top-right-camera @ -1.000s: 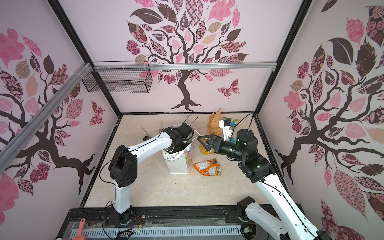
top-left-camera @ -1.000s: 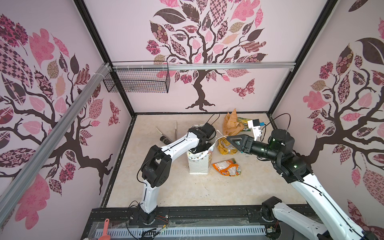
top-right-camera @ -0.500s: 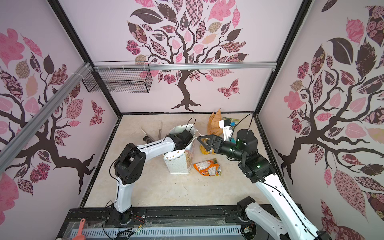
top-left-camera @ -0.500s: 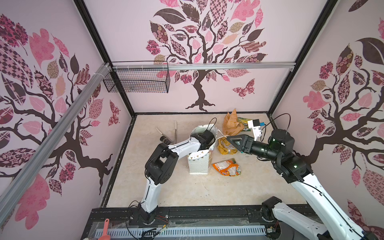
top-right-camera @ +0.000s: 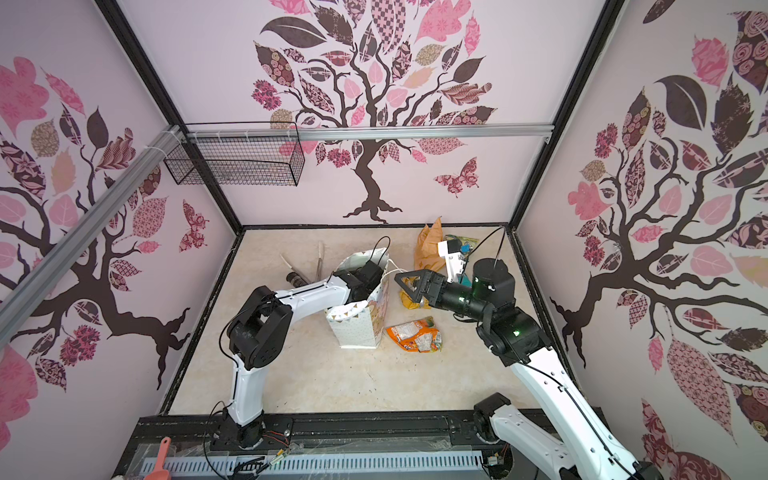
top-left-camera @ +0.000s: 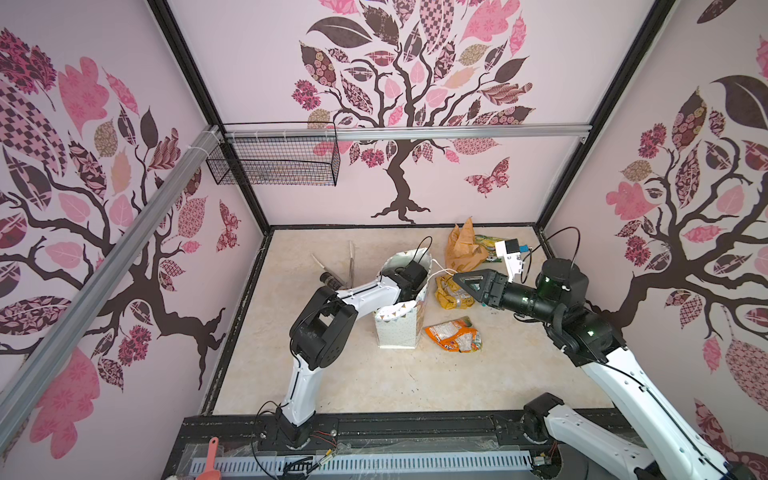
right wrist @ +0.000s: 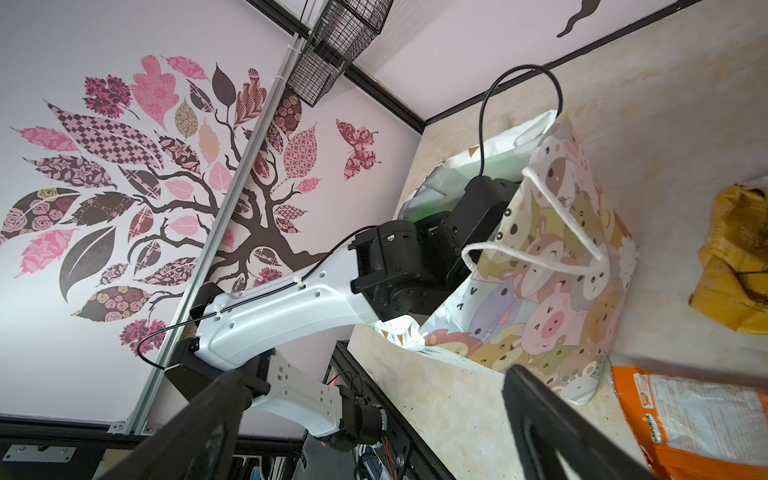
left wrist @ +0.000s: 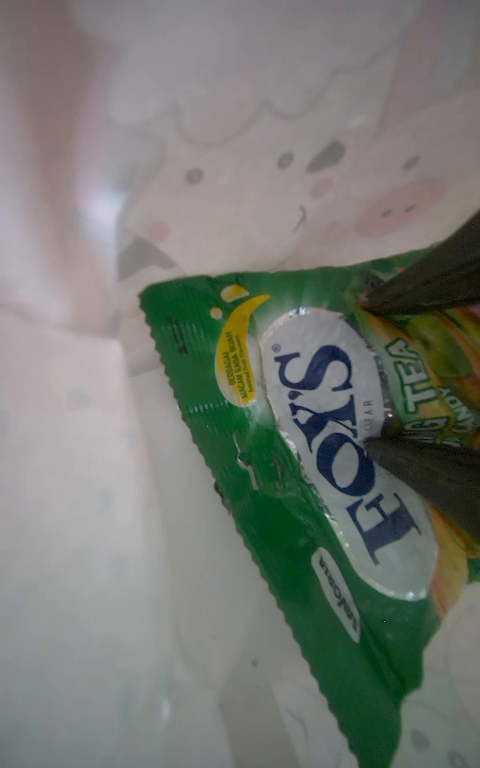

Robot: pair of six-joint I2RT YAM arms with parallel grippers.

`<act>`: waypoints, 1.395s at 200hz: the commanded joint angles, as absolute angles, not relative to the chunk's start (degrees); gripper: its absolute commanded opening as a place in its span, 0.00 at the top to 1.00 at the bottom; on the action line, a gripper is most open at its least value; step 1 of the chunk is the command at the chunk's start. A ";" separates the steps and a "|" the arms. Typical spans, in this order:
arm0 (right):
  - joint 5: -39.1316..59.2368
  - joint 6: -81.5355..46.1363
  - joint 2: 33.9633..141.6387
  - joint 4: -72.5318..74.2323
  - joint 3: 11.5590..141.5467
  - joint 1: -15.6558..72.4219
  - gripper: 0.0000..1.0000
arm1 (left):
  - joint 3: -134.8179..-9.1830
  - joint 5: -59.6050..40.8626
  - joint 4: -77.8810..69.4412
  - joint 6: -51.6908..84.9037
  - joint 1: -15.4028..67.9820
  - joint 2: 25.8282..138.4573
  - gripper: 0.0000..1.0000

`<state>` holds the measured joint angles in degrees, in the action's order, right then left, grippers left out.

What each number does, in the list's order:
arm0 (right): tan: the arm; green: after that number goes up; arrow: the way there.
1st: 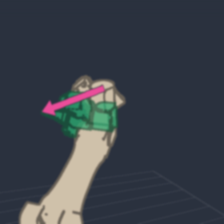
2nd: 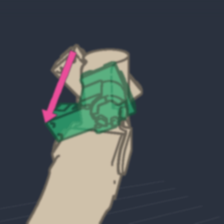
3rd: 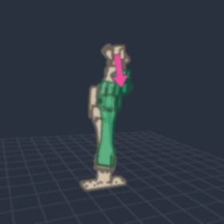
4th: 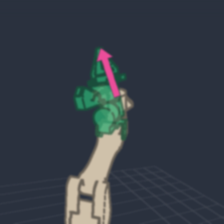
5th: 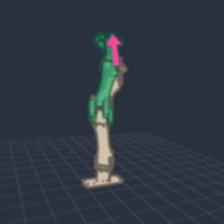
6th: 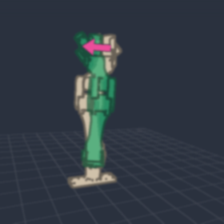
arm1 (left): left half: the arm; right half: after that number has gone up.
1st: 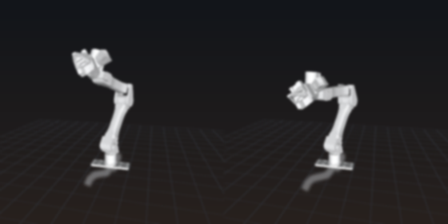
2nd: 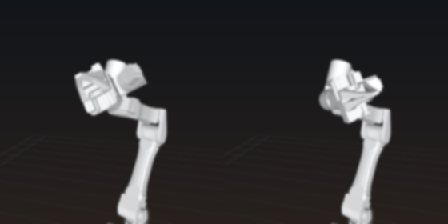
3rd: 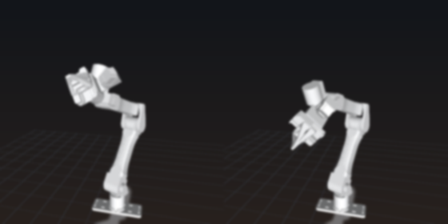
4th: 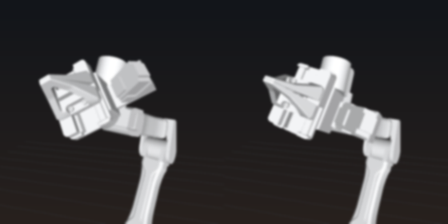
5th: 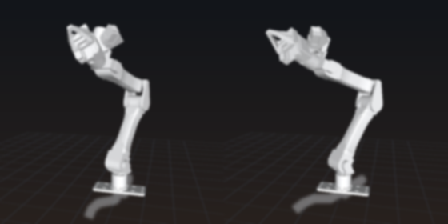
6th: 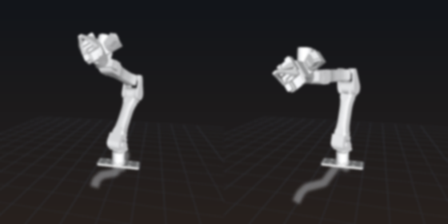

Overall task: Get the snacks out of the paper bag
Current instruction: 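Grasp the green Fox's candy bag with the left gripper and lift it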

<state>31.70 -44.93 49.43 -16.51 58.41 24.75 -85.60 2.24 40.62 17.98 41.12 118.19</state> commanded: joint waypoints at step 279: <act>29.15 -46.32 52.82 -17.72 58.10 25.13 0.00 | -92.70 4.54 49.88 18.46 40.78 100.45 1.00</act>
<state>29.58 -45.89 52.40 -17.41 58.41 24.75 -88.86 3.81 49.65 18.20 40.64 103.46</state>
